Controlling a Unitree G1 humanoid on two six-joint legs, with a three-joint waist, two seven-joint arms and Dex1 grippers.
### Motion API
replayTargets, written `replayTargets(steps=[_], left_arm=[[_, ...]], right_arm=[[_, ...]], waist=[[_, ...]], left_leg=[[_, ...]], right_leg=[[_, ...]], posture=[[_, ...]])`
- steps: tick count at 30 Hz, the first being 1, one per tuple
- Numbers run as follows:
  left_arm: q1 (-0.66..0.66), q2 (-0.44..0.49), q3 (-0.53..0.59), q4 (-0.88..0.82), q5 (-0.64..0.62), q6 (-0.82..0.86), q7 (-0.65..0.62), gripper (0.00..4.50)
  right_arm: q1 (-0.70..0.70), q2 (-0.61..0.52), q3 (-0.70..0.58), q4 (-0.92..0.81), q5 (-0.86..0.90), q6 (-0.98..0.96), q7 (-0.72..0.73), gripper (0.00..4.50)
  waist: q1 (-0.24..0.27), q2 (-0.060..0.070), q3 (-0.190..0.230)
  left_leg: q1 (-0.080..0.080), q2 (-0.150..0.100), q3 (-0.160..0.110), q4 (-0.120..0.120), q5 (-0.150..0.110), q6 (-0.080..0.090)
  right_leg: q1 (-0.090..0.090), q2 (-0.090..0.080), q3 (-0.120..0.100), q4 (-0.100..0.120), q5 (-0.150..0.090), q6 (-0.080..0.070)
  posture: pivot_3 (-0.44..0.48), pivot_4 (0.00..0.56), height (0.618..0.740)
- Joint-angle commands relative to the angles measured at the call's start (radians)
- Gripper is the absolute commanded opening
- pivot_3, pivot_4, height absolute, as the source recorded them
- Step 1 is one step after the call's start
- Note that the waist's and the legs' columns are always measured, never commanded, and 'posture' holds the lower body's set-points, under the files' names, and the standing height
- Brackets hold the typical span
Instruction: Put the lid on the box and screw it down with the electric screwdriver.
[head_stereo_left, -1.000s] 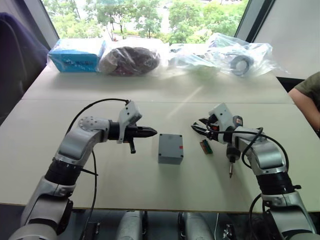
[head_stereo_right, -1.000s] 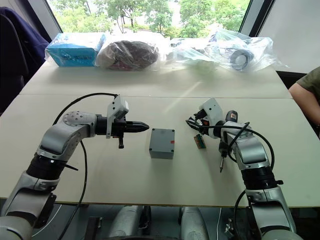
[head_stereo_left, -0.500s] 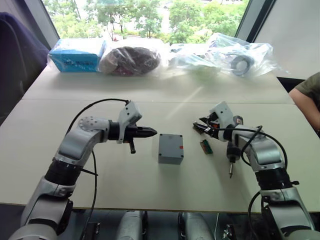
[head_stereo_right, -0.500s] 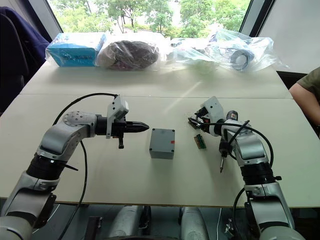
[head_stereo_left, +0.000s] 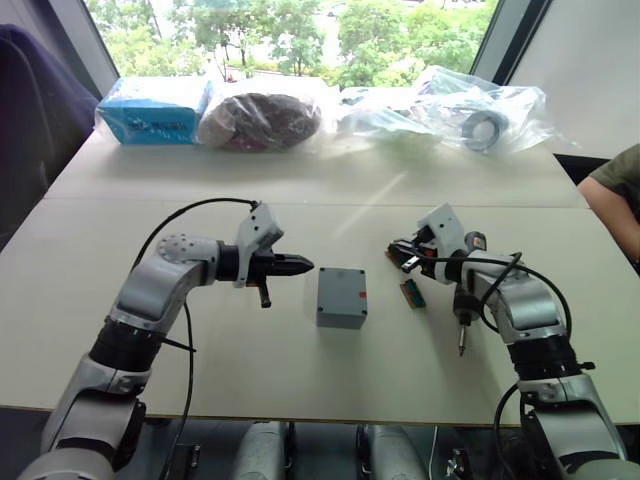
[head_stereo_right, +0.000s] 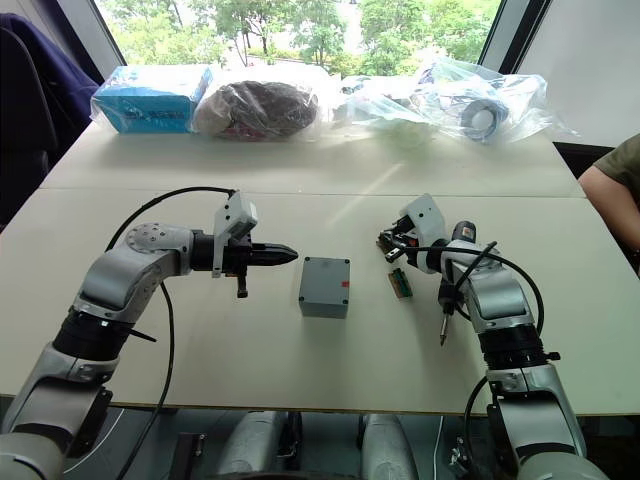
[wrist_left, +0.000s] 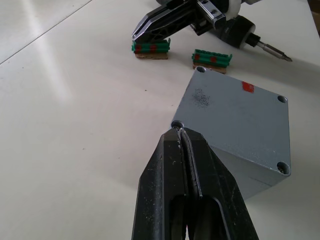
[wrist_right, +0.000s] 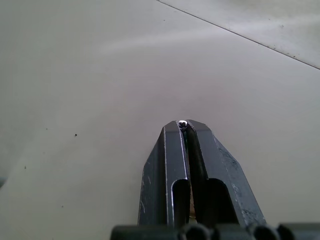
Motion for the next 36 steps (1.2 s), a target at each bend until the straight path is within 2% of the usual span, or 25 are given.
replayTargets(steps=[1, 12, 15, 20, 36], left_arm=[[-0.002, 0.002, 0.011, -0.019, -0.001, -0.016, 0.002, 0.00], [-0.020, -0.001, 0.042, -0.024, -0.046, 0.017, -0.001, 0.00], [-0.016, 0.087, 0.070, -0.116, -0.120, 0.082, -0.088, 0.00], [0.003, 0.161, 0.044, -0.177, -0.136, 0.102, -0.139, 0.00], [0.003, 0.159, 0.012, -0.164, -0.107, 0.074, -0.128, 0.00]], right_arm=[[-0.022, -0.020, -0.039, -0.073, 0.026, -0.008, 0.013, 0.09], [-0.046, -0.050, -0.086, -0.186, 0.077, 0.035, 0.019, 0.09], [0.076, -0.112, -0.104, -0.494, 0.222, 0.171, 0.099, 0.09], [0.172, -0.106, -0.077, -0.636, 0.261, 0.236, 0.057, 0.09], [0.195, -0.097, 0.004, -0.619, 0.219, 0.207, 0.001, 0.09]], waist=[[0.000, 0.000, 0.000], [0.001, 0.000, 0.000], [0.004, 0.000, 0.000], [-0.001, 0.000, 0.000], [0.002, 0.000, 0.000]], left_leg=[[0.000, 0.000, 0.000, 0.000, 0.000, 0.000], [0.000, 0.000, 0.000, 0.000, 0.000, 0.000], [0.000, 0.000, 0.000, 0.000, 0.000, 0.000], [0.000, 0.001, -0.001, -0.001, -0.001, 0.002], [0.005, 0.001, 0.000, -0.001, -0.001, 0.002]], right_leg=[[0.000, 0.000, 0.000, 0.000, 0.000, 0.000], [0.000, 0.000, 0.000, 0.000, 0.000, 0.000], [0.000, 0.000, 0.000, 0.000, 0.000, 0.000], [0.001, 0.000, 0.000, -0.001, 0.000, 0.000], [0.003, 0.001, 0.001, 0.000, 0.000, -0.001]], posture=[[0.000, 0.150, 0.740], [0.000, 0.150, 0.740], [0.000, 0.150, 0.740], [0.000, 0.150, 0.740], [0.000, 0.150, 0.740]])
